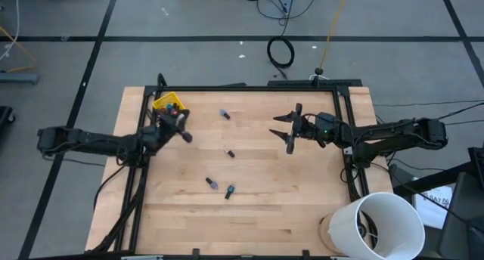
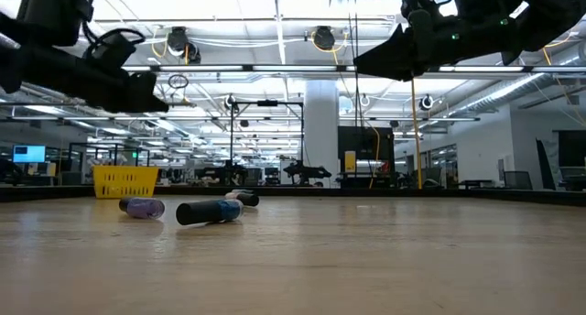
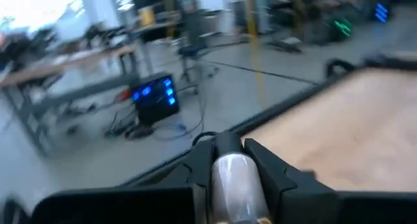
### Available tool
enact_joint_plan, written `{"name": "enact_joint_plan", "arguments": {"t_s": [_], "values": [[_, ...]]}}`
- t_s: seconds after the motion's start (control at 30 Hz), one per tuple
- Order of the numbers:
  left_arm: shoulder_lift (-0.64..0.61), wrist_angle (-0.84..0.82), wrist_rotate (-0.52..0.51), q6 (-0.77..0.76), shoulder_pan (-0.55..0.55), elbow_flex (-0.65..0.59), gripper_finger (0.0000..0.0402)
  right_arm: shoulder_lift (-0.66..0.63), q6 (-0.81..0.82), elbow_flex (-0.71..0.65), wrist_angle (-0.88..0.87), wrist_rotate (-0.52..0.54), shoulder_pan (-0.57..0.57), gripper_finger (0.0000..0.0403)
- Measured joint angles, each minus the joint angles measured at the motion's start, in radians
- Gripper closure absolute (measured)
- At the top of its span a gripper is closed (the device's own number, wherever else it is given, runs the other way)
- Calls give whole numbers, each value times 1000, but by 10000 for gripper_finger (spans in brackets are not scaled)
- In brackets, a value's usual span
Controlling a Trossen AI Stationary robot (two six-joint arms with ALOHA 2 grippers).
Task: Pick & Place Nail Polish
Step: Put the white nail polish into the yellow bin
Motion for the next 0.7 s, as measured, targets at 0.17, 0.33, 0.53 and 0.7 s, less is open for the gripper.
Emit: {"name": "enact_joint_plan", "arguments": {"t_s": [0.17, 0.33, 0.53, 0.7], "values": [[-6, -62, -90, -291, 102, -1, 352, 0, 0, 0, 0, 1, 0, 191], [-5, -367, -51, -539, 219, 34, 352, 2, 0, 0, 0, 2, 0, 191], [-3, -506, -30, -763, 349, 31, 352, 3, -1, 0, 0, 2, 0, 191], [-3, -512, 38, -763, 395, 31, 322, 3, -1, 0, 0, 2, -1, 191]]}}
